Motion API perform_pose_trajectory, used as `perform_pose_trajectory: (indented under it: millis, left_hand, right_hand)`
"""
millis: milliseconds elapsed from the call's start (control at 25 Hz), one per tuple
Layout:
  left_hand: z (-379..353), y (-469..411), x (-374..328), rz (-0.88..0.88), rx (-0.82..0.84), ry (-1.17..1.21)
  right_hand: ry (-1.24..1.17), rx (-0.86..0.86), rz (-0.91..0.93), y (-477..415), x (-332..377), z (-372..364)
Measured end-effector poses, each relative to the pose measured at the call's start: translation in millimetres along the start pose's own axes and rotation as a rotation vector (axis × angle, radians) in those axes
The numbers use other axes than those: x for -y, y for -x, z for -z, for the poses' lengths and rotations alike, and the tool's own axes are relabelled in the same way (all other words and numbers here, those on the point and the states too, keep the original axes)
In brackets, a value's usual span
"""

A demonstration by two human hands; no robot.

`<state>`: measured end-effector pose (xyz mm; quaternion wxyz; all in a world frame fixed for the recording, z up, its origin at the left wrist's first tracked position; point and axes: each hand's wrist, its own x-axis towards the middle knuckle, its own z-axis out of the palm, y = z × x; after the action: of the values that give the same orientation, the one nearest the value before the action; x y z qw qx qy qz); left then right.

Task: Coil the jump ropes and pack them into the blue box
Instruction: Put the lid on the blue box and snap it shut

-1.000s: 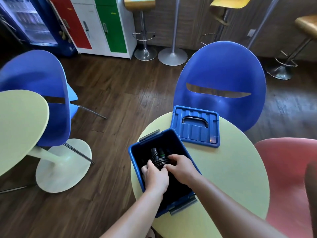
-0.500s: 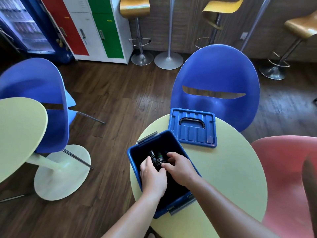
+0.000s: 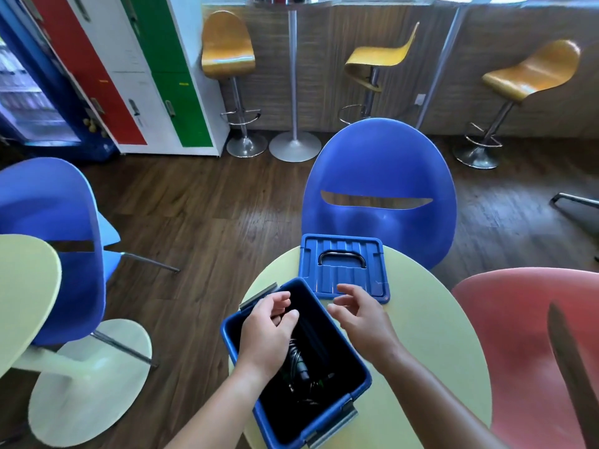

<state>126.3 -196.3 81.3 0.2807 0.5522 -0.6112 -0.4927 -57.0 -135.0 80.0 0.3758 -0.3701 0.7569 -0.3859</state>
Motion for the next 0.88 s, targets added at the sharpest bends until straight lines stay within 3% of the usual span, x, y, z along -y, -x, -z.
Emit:
perform_pose_trajectory:
  millis: [280, 560, 880]
  left_hand:
    - [-41, -96, -42, -0.095, 0.073, -0.295]
    - [-99, -187, -27, 0.005, 0.268, -0.883]
    - [-121, -227, 2, 0.171, 0.440, -0.980]
  right_hand:
    - [0.021, -0.138, -0.070, -64, -5, 43]
    - [0.207, -0.090, -0.232, -142, -46, 57]
    - [0.306, -0.027, -0.388, -174, -92, 53]
